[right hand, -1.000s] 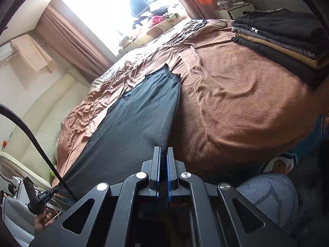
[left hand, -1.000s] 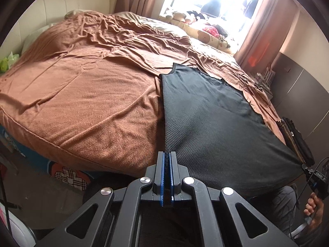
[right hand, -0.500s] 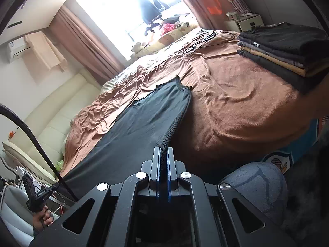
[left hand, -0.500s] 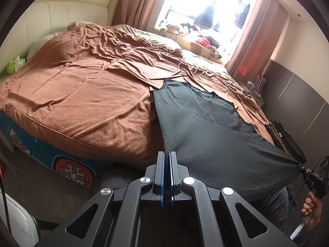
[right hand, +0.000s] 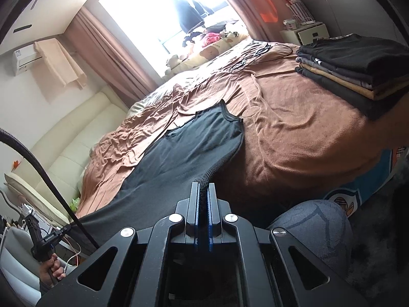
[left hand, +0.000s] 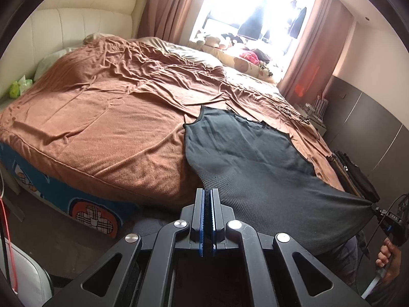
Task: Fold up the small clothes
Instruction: 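Lift the hem with both grippers and fold it toward the collar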
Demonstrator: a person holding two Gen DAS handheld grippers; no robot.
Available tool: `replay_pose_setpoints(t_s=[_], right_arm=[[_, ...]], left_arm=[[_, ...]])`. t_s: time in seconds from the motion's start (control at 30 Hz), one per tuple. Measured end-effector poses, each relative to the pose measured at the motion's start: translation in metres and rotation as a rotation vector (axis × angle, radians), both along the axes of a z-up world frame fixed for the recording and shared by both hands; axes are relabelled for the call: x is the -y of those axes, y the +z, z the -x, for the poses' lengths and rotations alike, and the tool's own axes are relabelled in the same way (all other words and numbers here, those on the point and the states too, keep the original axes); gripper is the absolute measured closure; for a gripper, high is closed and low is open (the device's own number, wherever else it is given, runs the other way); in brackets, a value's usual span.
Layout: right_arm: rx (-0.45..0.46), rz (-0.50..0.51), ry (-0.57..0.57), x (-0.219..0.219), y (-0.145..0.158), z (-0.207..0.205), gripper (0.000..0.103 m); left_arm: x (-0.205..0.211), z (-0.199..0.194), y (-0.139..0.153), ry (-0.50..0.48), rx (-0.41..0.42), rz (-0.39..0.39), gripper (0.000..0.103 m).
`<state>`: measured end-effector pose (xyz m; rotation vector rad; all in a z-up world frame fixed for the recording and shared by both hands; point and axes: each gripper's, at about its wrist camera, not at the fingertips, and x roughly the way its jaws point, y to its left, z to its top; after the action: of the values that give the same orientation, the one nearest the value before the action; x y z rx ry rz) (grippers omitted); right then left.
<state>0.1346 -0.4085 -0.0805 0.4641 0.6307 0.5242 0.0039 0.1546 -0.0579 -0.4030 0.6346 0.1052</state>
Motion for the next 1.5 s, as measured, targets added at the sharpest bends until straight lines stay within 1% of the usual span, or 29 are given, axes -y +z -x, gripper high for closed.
replay_pose_setpoints(t_s=[0.2,0.33,0.53,0.83,1.27,1.5], right_arm=[[0.003,0.008,-0.002,-0.01,0.01,-0.029,0.102],[0.007,0.022,0.001,-0.023,0.019,-0.057,0.102],[-0.009,0.03,-0.002,-0.042,0.024,-0.101,0.102],[-0.061,0.04,-0.03,-0.066,0.021,-0.168,0.102],[-0.127,0.066,-0.034,-0.094,0.012,-0.253,0.102],[-0.154,0.091,-0.026,-0.11,0.008,-0.3,0.102]], left_arm=[[-0.002,-0.033,0.009,-0.011,-0.01,-0.025,0.099],[-0.007,-0.059,0.013,-0.01,-0.021,-0.026,0.099],[-0.02,-0.097,0.015,-0.001,-0.043,-0.023,0.099],[-0.04,-0.155,0.013,0.008,-0.081,-0.014,0.099],[-0.056,-0.237,0.004,0.006,-0.147,-0.012,0.099],[-0.062,-0.284,0.0,-0.003,-0.18,-0.024,0.099]])
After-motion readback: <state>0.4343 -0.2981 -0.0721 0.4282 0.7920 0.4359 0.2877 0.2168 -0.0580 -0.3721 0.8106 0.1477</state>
